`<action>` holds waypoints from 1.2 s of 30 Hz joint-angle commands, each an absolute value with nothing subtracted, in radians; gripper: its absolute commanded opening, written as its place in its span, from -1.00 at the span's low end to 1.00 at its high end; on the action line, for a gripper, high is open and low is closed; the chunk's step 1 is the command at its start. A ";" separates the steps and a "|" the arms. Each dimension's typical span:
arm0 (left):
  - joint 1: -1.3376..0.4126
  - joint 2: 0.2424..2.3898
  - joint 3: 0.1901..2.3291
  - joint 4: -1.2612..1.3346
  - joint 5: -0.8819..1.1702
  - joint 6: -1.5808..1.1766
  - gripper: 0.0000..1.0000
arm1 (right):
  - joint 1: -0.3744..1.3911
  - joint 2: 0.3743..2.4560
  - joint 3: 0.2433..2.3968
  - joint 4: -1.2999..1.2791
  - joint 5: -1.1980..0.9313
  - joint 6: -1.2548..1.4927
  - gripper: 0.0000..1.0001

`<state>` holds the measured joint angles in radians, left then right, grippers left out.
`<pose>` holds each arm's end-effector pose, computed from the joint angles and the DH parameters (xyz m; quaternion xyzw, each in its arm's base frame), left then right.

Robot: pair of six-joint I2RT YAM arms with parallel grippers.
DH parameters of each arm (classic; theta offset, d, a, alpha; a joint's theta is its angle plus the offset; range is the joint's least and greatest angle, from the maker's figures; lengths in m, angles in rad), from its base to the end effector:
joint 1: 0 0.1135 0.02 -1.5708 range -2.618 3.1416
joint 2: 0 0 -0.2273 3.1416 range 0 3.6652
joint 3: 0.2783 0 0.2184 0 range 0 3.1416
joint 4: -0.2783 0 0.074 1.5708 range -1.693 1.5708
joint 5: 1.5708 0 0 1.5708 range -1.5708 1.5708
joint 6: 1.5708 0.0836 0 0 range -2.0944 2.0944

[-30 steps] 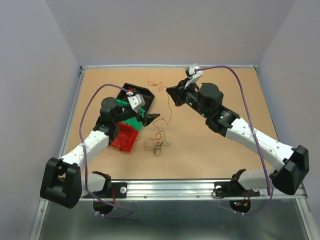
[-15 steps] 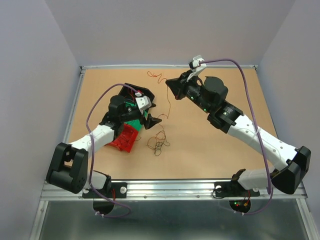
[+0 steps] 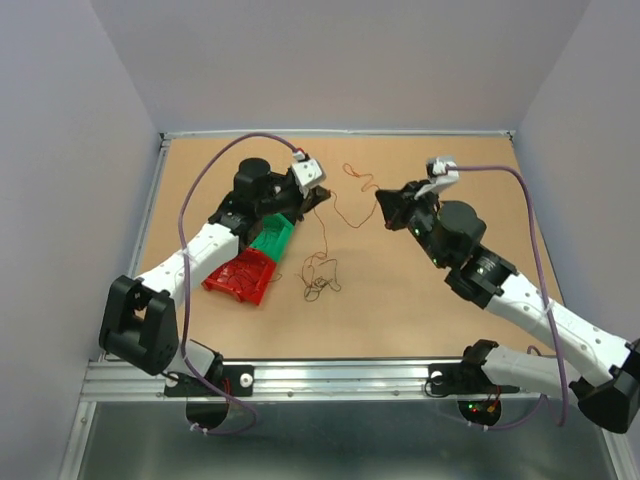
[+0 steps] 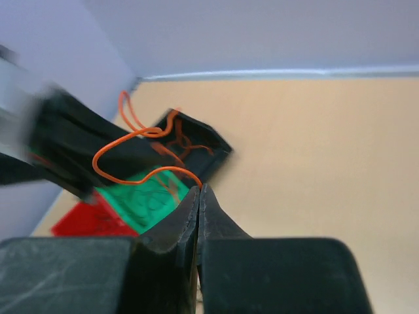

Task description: Untangle the cables

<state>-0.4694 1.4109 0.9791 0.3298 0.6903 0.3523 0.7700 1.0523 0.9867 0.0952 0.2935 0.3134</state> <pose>0.2768 -0.2001 0.2904 0.4868 0.5498 -0.2876 0.6148 0.2141 0.1739 0.3616 -0.0538 0.6949 0.2787 0.6607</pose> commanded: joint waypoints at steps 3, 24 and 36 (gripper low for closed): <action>-0.468 1.451 1.450 0.034 0.595 0.335 -1.00 | 0.764 0.939 0.672 0.107 0.534 0.502 -0.99; -0.641 1.620 2.213 -0.305 0.522 0.173 -1.00 | 0.765 1.169 0.652 0.794 0.118 0.081 1.00; -0.672 1.603 2.396 -0.301 0.338 0.208 -1.00 | 0.764 1.546 0.548 1.179 0.071 0.277 -0.31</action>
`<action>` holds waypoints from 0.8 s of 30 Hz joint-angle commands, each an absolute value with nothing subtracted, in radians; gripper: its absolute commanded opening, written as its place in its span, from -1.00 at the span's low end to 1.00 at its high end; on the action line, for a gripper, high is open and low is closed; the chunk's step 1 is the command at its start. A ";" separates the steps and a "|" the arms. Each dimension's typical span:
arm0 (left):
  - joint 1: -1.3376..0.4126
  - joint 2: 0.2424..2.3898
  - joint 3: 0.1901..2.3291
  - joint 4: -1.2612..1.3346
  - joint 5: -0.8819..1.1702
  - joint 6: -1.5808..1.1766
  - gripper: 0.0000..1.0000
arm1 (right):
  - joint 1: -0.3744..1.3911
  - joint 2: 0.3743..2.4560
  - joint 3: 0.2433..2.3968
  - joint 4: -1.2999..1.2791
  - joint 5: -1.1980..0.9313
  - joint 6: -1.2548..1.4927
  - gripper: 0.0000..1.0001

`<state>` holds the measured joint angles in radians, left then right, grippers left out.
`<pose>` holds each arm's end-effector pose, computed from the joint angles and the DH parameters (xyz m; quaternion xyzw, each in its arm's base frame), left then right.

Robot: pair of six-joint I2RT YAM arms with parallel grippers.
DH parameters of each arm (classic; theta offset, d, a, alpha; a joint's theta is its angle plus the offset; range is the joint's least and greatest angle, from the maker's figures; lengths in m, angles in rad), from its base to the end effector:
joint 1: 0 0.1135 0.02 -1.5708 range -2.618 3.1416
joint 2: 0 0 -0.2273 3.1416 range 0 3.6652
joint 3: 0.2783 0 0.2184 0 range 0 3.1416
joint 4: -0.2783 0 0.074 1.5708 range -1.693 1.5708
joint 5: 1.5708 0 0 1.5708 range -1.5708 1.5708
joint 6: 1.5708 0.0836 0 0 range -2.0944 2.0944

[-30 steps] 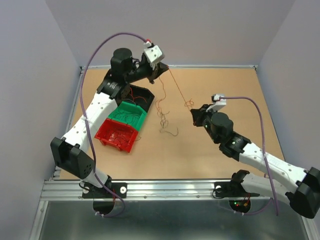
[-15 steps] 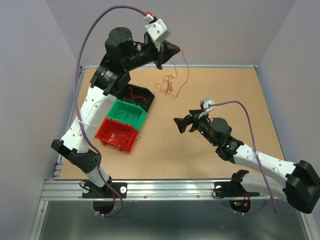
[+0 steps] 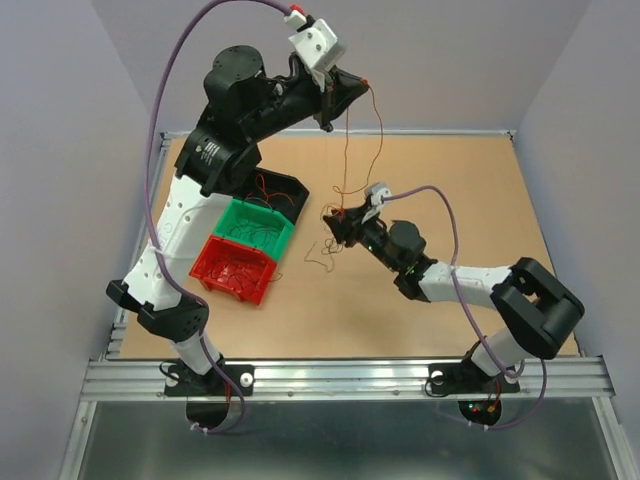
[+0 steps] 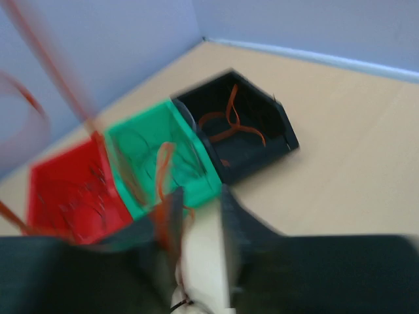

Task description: Untangle the cables

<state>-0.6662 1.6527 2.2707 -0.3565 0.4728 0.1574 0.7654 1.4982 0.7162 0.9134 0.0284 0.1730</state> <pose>0.2268 -0.2267 0.5490 0.4072 0.4681 -0.3321 0.7105 0.2548 0.2415 0.2554 -0.1822 0.6335 0.3317 0.6749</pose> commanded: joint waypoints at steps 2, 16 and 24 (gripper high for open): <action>-0.669 1.597 2.428 -0.272 0.238 0.241 -1.00 | 0.765 1.595 0.390 1.288 0.133 0.320 -0.85; -0.565 1.525 2.086 -0.052 -0.173 0.356 -1.00 | 0.765 1.352 0.129 1.020 0.802 0.624 -0.97; -0.426 1.585 2.042 -0.052 0.049 0.334 -1.00 | 0.765 1.111 0.041 0.983 0.743 0.551 0.50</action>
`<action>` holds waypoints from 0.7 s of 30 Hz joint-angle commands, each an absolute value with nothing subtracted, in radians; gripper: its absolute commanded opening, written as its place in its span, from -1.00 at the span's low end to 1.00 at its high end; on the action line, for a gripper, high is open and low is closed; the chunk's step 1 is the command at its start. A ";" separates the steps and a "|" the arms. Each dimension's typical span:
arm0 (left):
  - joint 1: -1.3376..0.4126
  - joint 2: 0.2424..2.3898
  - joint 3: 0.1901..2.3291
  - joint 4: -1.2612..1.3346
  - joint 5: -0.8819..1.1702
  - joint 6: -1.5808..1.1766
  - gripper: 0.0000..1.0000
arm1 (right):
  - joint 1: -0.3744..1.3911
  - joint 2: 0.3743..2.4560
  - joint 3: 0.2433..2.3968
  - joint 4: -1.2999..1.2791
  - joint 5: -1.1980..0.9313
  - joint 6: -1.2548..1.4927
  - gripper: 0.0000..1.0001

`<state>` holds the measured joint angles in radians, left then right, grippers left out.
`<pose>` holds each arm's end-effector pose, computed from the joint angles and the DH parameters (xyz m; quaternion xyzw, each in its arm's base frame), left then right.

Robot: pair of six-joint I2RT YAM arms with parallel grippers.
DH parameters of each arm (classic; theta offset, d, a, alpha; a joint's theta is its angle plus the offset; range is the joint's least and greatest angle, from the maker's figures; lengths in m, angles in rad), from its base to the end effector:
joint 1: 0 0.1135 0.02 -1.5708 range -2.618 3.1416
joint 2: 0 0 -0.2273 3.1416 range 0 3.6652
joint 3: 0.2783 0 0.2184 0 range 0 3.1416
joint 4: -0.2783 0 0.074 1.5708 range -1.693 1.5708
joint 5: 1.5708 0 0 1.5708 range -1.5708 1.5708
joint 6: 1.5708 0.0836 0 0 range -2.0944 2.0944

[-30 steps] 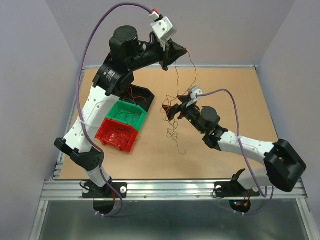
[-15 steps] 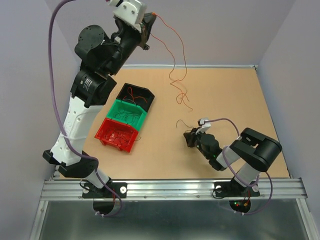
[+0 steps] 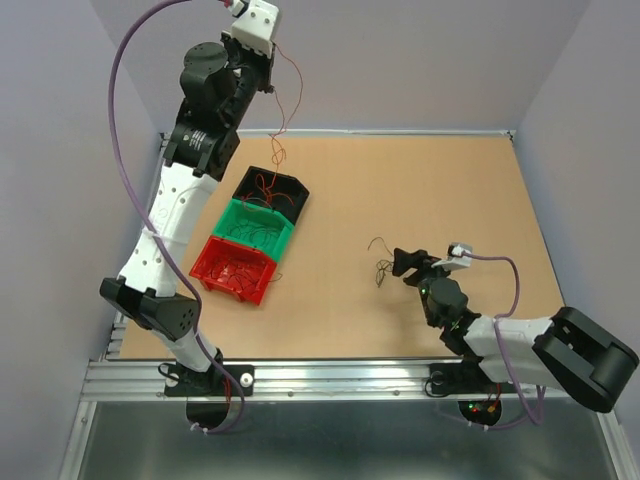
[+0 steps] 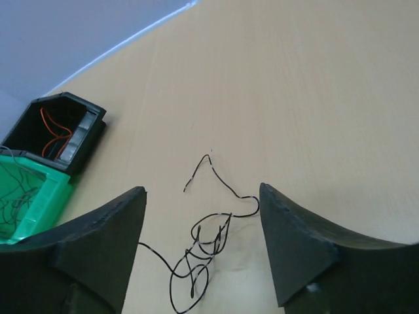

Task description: Untangle the cables

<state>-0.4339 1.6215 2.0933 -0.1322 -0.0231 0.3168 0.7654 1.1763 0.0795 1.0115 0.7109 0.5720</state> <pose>0.3092 -0.1411 0.5419 0.2029 0.5407 -0.0411 0.8154 0.1955 0.1122 0.1522 0.1676 0.7101 0.1919 0.6564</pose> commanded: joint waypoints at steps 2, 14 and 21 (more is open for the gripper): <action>-0.407 1.577 1.991 -0.009 0.077 0.339 -1.00 | 0.764 1.057 0.025 0.977 0.716 0.548 0.57; -0.341 1.611 1.873 0.080 0.106 0.325 -1.00 | 0.765 1.003 0.038 0.917 0.623 0.523 0.86; -0.327 1.598 1.833 0.086 0.120 0.311 -1.00 | 0.765 1.002 0.040 0.916 0.607 0.520 0.86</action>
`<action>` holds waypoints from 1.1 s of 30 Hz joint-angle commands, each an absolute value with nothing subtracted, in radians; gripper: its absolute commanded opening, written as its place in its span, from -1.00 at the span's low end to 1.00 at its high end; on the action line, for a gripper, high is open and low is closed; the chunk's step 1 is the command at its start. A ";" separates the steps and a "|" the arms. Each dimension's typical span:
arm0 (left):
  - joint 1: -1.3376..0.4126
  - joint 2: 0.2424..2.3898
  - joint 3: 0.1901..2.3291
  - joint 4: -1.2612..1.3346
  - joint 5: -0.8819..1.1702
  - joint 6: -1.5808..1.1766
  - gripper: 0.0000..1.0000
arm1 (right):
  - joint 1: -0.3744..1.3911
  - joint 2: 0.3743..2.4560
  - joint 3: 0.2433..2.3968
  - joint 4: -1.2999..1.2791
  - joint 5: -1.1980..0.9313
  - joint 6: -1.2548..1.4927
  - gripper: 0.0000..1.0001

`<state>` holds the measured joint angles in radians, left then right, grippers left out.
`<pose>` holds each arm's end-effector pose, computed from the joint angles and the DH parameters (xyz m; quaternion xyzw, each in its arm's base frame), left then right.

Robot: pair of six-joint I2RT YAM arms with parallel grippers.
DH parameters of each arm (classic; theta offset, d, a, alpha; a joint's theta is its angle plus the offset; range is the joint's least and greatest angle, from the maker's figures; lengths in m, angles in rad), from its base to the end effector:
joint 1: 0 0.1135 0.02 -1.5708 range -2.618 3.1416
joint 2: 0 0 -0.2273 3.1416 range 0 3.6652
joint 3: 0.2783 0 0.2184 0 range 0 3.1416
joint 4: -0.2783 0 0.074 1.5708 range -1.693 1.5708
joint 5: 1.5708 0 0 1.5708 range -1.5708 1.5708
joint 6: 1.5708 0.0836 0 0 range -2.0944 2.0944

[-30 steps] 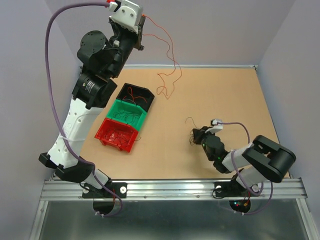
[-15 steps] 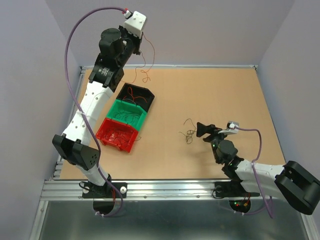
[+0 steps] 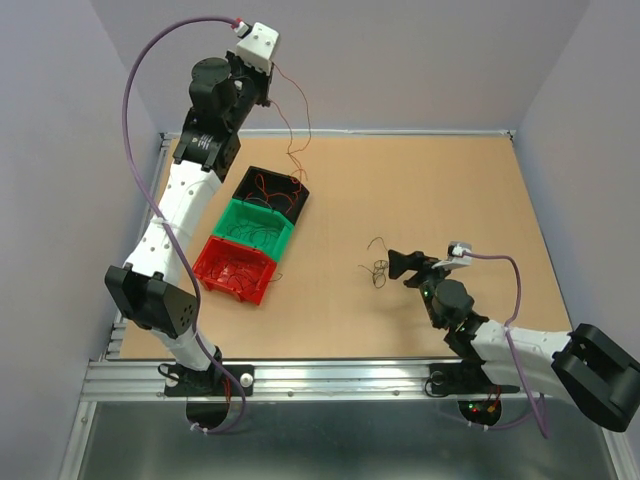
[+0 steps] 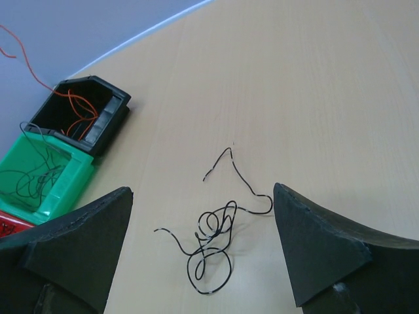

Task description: Untangle the cables

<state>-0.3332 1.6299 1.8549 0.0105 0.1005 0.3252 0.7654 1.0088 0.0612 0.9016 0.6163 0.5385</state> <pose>0.3541 -0.1314 0.4824 0.2372 0.5724 -0.0342 0.7842 0.1865 0.1122 0.1638 0.1301 0.7084 0.2250 0.6562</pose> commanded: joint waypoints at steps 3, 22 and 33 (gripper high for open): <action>-0.318 1.574 1.784 0.104 0.110 0.322 -1.00 | 0.764 0.989 0.037 0.914 0.597 0.514 0.86; -0.101 1.554 1.332 0.290 0.363 0.504 -1.00 | 0.765 0.910 0.040 0.865 0.465 0.480 0.79; -0.098 1.655 1.388 -0.090 0.485 1.016 -1.00 | 0.764 0.928 0.048 0.861 0.437 0.462 0.78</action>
